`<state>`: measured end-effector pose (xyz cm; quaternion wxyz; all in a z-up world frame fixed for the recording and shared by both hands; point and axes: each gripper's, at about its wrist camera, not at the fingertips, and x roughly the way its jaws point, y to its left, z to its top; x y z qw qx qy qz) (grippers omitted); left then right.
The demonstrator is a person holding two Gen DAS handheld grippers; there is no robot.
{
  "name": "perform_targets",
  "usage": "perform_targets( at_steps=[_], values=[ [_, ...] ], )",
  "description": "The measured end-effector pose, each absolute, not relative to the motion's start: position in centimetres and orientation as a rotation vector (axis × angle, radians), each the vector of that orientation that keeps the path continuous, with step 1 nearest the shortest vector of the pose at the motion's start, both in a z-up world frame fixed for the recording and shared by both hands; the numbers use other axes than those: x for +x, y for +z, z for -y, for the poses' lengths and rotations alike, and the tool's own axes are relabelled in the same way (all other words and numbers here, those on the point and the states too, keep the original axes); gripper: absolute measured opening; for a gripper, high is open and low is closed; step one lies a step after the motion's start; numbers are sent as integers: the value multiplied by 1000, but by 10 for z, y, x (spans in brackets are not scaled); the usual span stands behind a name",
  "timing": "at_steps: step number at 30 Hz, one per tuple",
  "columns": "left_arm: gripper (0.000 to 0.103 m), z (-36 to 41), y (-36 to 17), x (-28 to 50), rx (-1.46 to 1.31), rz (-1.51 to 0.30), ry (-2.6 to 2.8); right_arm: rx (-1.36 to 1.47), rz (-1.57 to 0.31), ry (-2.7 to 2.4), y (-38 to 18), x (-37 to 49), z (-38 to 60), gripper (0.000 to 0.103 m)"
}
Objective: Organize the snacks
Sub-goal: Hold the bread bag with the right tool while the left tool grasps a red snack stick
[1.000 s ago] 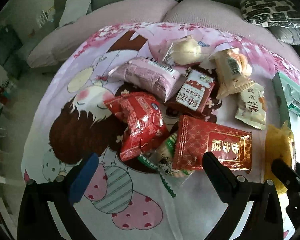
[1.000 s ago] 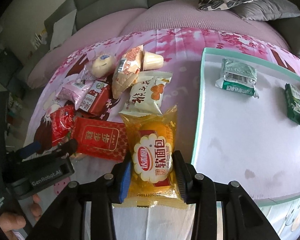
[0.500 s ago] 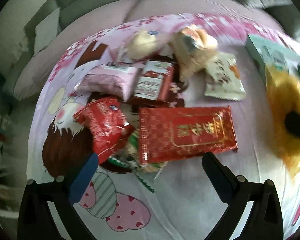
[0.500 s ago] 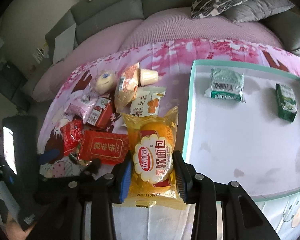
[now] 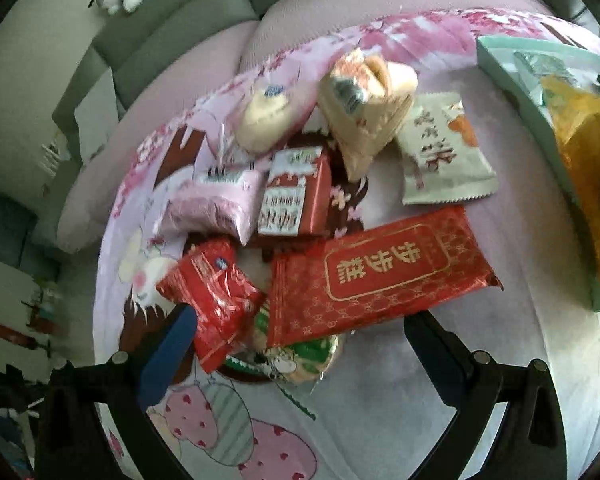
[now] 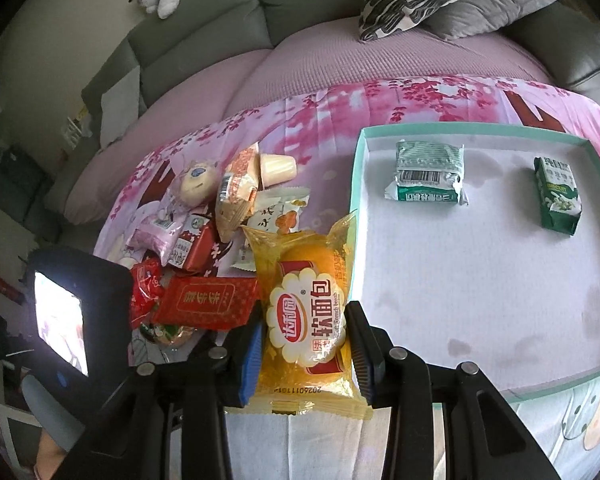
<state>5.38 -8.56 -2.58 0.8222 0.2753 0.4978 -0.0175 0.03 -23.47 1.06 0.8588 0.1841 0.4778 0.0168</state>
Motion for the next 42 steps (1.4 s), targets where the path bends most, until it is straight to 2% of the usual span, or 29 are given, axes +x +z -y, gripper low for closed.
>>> perform_targets(
  at_steps=[7,9,11,22,26,37,42],
  values=[
    [101,110,-13,54,579,-1015,-177,419,-1012,18,8,1,244,41],
    [86,114,-14,56,586,-1007,-195,426,-1012,12,8,1,247,41],
    [82,116,-19,57,619,-1016,-191,432,-1010,10,8,0,249,41],
    [82,109,-26,68,623,-1103,-440,463,-1012,-4,7,0,260,41],
    [82,107,-27,82,565,-1187,-590,475,-1005,-14,9,0,264,41],
    [82,100,-31,78,643,-1268,-628,476,-1027,-15,5,2,263,41],
    [62,98,-37,78,708,-1249,-528,477,-1033,-10,3,1,263,41]
  ],
)
